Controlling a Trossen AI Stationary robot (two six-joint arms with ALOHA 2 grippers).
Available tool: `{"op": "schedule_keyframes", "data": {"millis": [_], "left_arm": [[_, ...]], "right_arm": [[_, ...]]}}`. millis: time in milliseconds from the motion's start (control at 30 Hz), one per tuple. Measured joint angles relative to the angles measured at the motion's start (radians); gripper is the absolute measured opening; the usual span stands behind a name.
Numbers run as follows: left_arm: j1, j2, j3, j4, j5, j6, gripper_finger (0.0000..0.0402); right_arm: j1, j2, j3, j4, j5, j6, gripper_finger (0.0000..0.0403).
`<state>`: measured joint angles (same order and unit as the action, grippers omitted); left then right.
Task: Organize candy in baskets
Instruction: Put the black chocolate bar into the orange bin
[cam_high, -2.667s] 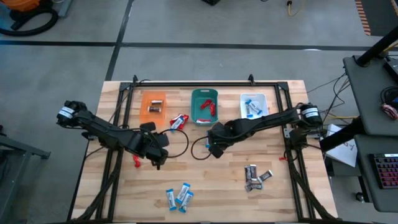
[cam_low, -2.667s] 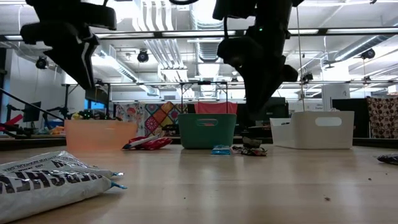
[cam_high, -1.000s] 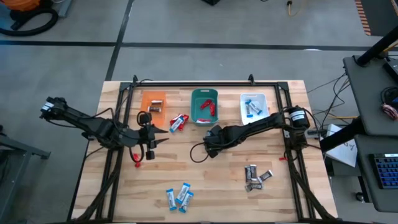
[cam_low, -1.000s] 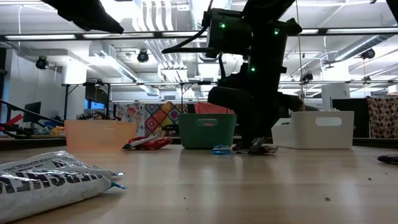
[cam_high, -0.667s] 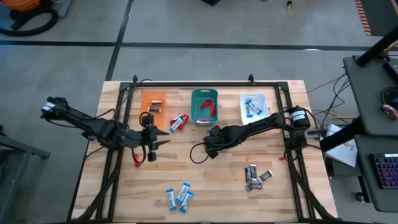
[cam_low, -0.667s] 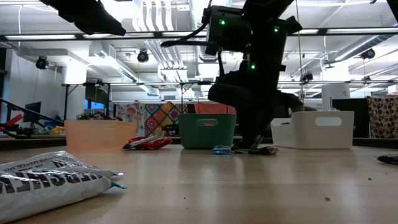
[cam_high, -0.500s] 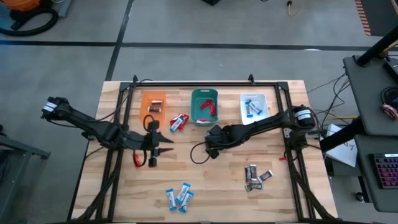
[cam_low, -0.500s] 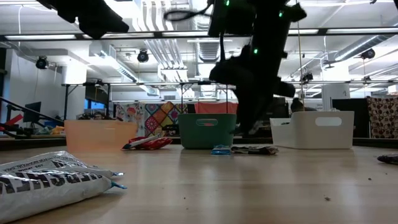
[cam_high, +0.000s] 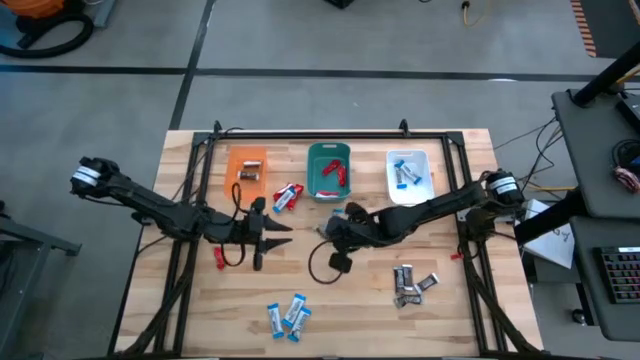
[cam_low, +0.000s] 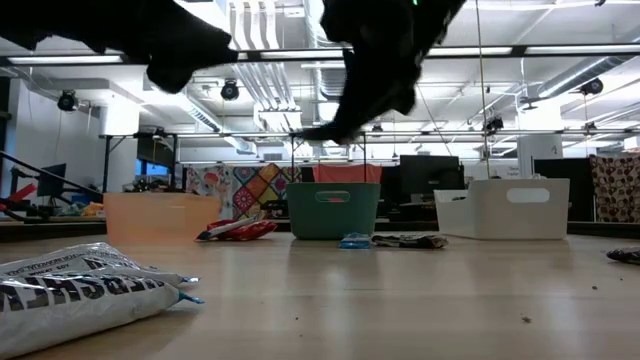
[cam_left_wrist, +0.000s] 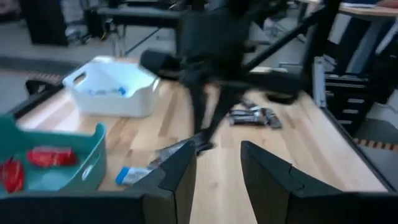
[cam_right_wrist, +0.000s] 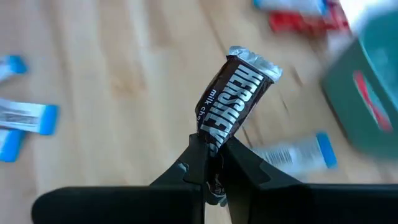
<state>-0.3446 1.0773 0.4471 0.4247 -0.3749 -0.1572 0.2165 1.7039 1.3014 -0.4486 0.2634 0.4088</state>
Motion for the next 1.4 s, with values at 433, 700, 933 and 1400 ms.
{"op": "schedule_keyframes", "data": {"millis": [433, 700, 933, 1400], "left_arm": [[0.016, 0.07, -0.095, 0.159, 0.022, -0.205, 0.0188], [0.02, 0.202, -0.128, 0.454, 0.011, -0.15, 0.0232], [0.043, 0.323, -0.091, 0.589, 0.011, -0.148, 0.0233], [0.059, 0.407, -0.029, 0.634, 0.011, -0.157, 0.0057]], "right_arm": [[0.075, 0.008, 0.0, 0.205, 0.262, -0.411, 0.0024], [0.08, 0.008, 0.0, 0.279, 0.271, -0.542, 0.0023], [0.08, 0.008, 0.0, 0.284, 0.261, -0.623, 0.0023], [0.078, 0.008, 0.0, 0.28, 0.261, -0.621, 0.0055]]}}
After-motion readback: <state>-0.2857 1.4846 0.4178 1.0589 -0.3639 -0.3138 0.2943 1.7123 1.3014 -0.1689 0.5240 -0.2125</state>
